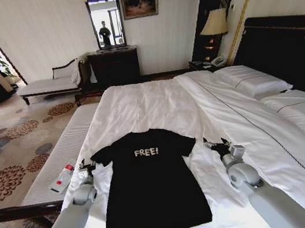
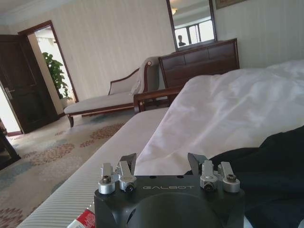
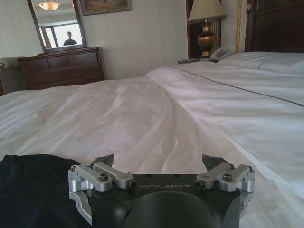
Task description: Fold the clothes on the bed.
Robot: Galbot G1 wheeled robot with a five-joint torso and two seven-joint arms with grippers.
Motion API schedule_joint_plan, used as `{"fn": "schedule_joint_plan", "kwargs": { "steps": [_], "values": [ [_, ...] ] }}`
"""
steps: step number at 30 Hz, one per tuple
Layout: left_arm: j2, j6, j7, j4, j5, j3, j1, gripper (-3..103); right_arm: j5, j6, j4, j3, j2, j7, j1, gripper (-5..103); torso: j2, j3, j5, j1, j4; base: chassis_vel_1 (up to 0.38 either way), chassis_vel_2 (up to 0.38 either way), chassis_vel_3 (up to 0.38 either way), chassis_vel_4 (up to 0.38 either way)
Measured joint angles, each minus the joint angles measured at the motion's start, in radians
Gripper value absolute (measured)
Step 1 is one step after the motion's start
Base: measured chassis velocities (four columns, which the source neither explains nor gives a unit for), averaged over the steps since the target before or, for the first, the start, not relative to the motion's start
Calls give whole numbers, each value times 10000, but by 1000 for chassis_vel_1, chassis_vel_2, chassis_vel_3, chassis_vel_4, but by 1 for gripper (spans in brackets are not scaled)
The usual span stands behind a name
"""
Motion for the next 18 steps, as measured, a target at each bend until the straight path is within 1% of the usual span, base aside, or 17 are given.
{"fn": "schedule_joint_plan", "kwargs": {
  "steps": [1,2,3,5,6,7,9,10,11,12,13,14,16,17,18],
  "values": [
    [24,-63,43,-481,-85,-272,449,72,262,-6,-62,36,-13,-106,11,100,0,0,0,-1,-1,0,0,0,0],
    [12,-114,124,-923,-190,-543,943,72,475,-9,-139,41,-18,-272,49,100,0,-1,2,-1,-3,0,0,0,0],
    [12,-114,124,-923,-190,-543,943,72,475,-9,-139,41,-18,-272,49,100,0,-1,2,-1,-3,0,0,0,0],
    [-120,-259,331,-1898,-325,-1040,2098,84,879,14,-401,20,-30,-735,166,100,0,0,-3,-2,11,0,0,0,0],
    [-188,-337,429,-2253,-331,-1196,2524,89,1023,42,-518,-8,-34,-927,229,100,0,-1,0,-1,10,0,0,0,0],
    [-188,-337,429,-2253,-331,-1196,2524,89,1023,42,-518,-8,-34,-927,229,100,0,-1,0,-1,10,0,0,0,0],
    [-352,-450,587,-2867,-334,-1496,3263,97,1501,60,-852,-124,-66,-1364,488,100,1,-1,0,-2,6,0,0,0,0],
    [-421,-487,656,-3107,-337,-1577,3510,97,1761,56,-1022,-179,-84,-1542,637,100,1,-1,0,-2,7,0,0,0,0],
    [-421,-487,656,-3107,-337,-1577,3510,97,1761,56,-1022,-179,-84,-1542,637,100,1,-1,0,-2,7,0,0,0,0],
    [-532,-529,769,-3497,-382,-1641,3848,100,2250,24,-1386,-223,-92,-1738,888,100,1,-1,3,-2,7,0,0,0,0],
    [-621,-575,875,-3678,-417,-1703,4079,100,2613,-21,-1802,-290,-88,-1836,1183,100,1,-1,1,-1,-7,0,0,0,0],
    [-724,-648,980,-3791,-417,-1784,4277,100,2840,-64,-2121,-374,-73,-1897,1431,100,0,0,-2,-1,-6,0,0,0,0],
    [-923,-767,1134,-3992,-395,-2001,4711,100,3196,-147,-2685,-552,-29,-2053,1870,100,0,1,2,-1,4,0,0,0,0],
    [-923,-767,1134,-3992,-395,-2001,4711,100,3196,-147,-2685,-552,-29,-2053,1870,100,0,1,2,-1,4,0,0,0,0],
    [-1037,-806,1216,-4129,-393,-2125,4964,100,3398,-190,-2956,-649,-11,-2154,2097,100,0,1,3,-1,9,0,0,0,0]
  ]
}}
